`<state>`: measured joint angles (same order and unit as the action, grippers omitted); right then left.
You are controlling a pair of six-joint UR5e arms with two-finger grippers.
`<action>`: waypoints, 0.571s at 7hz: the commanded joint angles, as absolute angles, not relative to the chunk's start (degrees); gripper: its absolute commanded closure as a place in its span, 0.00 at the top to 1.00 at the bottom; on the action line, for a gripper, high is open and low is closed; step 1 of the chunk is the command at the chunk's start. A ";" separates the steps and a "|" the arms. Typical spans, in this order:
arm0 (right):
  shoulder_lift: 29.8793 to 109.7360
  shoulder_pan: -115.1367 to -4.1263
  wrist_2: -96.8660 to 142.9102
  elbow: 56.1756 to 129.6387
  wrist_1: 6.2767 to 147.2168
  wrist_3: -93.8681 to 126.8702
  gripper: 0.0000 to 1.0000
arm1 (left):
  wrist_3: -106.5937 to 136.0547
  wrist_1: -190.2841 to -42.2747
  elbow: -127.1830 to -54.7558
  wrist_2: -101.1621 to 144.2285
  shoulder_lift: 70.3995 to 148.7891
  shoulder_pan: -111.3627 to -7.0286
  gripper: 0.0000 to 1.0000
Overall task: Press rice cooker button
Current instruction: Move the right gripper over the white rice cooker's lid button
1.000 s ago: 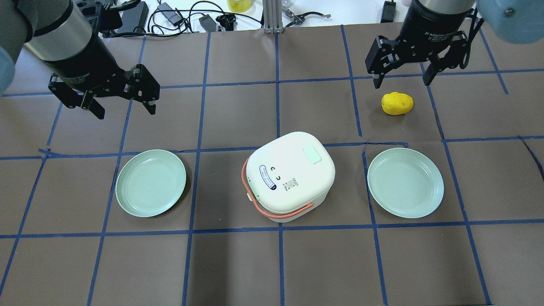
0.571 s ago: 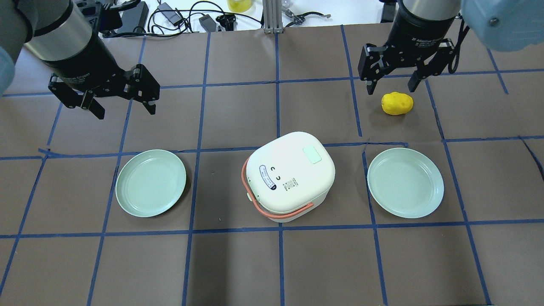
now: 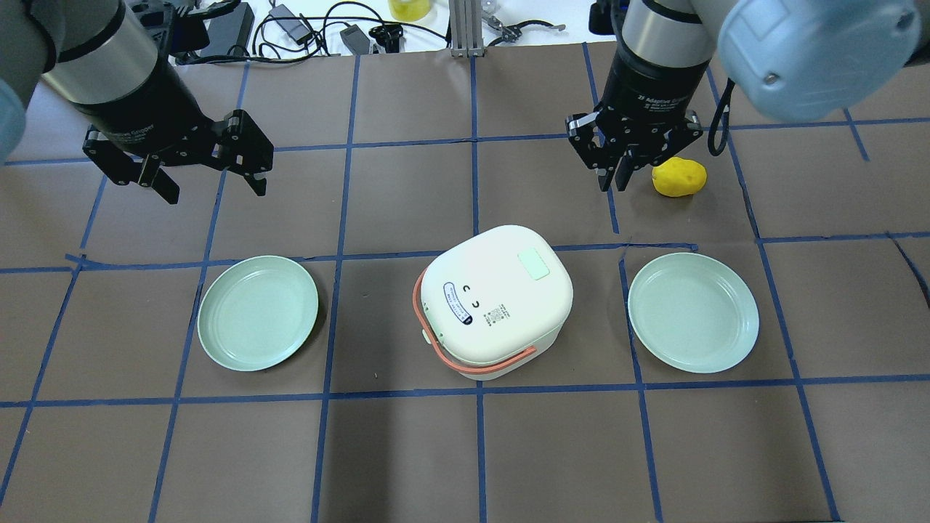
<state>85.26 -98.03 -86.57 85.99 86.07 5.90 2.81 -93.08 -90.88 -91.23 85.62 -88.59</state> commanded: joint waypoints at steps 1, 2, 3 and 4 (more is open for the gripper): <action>84.03 -100.54 -83.96 87.44 86.13 8.24 0.00 | 2.81 -93.08 -90.88 -91.23 85.61 -88.59 1.00; 83.85 -101.07 -82.89 88.67 86.22 10.35 0.00 | 2.81 -93.08 -90.88 -91.23 85.61 -88.59 1.00; 83.15 -101.68 -82.79 89.38 86.57 10.46 0.00 | 2.81 -93.08 -90.88 -91.23 85.61 -88.59 1.00; 82.19 -102.56 -82.62 89.99 88.05 10.46 0.00 | 2.81 -93.08 -90.88 -91.23 85.61 -88.59 1.00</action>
<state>83.19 -101.59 -82.99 89.13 86.82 10.11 2.81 -93.08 -90.88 -91.23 85.61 -88.60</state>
